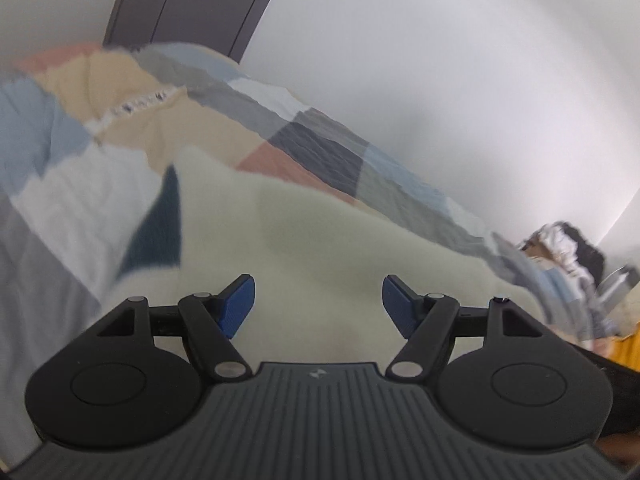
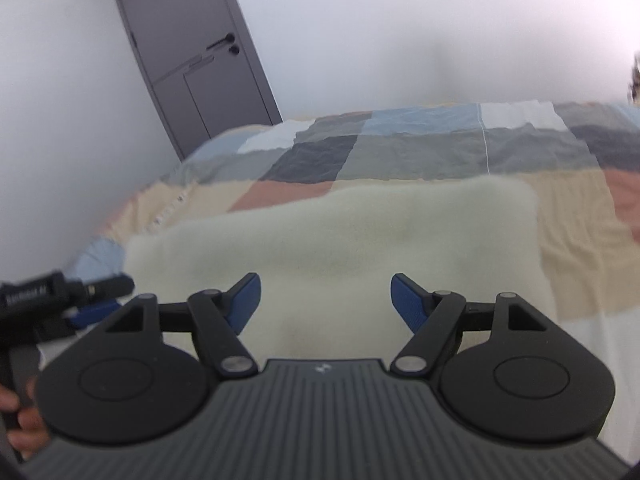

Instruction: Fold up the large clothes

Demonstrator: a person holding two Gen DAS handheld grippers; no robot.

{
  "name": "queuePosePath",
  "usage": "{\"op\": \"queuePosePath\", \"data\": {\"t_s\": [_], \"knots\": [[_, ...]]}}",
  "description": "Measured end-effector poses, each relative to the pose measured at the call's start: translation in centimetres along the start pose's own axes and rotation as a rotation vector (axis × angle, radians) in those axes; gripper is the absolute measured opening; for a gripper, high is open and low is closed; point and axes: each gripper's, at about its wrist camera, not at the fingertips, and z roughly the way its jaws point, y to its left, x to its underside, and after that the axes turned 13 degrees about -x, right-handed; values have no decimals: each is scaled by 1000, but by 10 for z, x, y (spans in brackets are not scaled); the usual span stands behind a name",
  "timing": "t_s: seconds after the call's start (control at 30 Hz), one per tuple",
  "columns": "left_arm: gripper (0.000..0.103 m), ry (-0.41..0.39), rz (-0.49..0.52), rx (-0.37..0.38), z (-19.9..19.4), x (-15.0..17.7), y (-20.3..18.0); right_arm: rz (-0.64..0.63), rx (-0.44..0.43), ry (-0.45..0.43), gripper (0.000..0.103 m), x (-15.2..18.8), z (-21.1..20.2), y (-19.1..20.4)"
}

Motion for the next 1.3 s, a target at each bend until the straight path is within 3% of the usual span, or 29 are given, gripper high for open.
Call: {"op": "queuePosePath", "data": {"t_s": [0.2, 0.37, 0.6, 0.93, 1.07, 1.2, 1.3], "knots": [[75, 9, 92, -84, 39, -4, 3, -34, 72, 38, 72, -10, 35, -14], [75, -12, 174, -105, 62, 5, -1, -92, 90, 68, 74, -3, 59, -23], [75, -18, 184, -93, 78, 9, 1, -110, 91, 65, 75, 1, 78, -34], [75, -10, 165, -76, 45, 12, 0, -132, 128, 65, 75, 5, 60, -14], [75, -13, 180, -107, 19, 20, -1, -146, 137, 73, 75, 11, 43, 0], [78, 9, 121, -83, -10, 30, 6, -152, 155, 83, 75, 22, 25, 15], [82, 50, 23, -49, -28, 40, 18, -176, 167, 97, 75, 30, 14, 26]]}}
